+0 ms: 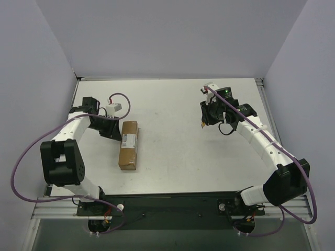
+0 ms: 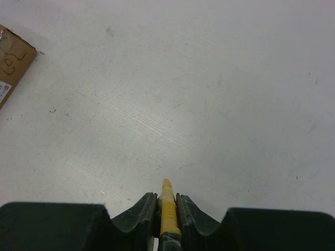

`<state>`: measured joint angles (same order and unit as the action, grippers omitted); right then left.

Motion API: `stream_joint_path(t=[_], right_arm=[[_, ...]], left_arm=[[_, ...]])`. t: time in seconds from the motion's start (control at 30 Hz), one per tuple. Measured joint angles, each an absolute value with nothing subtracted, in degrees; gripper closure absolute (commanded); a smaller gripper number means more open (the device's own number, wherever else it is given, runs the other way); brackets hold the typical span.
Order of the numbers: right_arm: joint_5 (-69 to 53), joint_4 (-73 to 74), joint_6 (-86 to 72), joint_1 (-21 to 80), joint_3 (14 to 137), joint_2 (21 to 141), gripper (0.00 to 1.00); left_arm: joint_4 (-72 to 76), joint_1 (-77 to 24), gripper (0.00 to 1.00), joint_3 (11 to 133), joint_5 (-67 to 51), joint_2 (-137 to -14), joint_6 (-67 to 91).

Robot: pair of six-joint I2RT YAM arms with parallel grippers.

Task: Unpack the express box

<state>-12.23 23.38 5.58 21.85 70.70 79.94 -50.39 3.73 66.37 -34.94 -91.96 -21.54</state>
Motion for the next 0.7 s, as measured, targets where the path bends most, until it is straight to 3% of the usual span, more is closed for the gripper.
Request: stream_joint_path(t=[0.3, 0.43, 0.7], right_arm=[[-12.23, 23.38, 5.54, 21.85, 70.7, 79.96, 1.0], [-12.25, 23.38, 5.56, 21.85, 70.72, 80.03, 1.0], [-12.27, 23.35, 5.58, 21.85, 70.72, 80.14, 1.0]], left_arm=[[-52.12, 1.41, 0.61, 67.57, -35.31, -94.98, -19.88], [-55.96, 0.84, 0.48, 70.24, -39.09, -97.38, -19.66], [-60.18, -4.45, 0.47, 68.47, -46.63, -95.81, -19.99]])
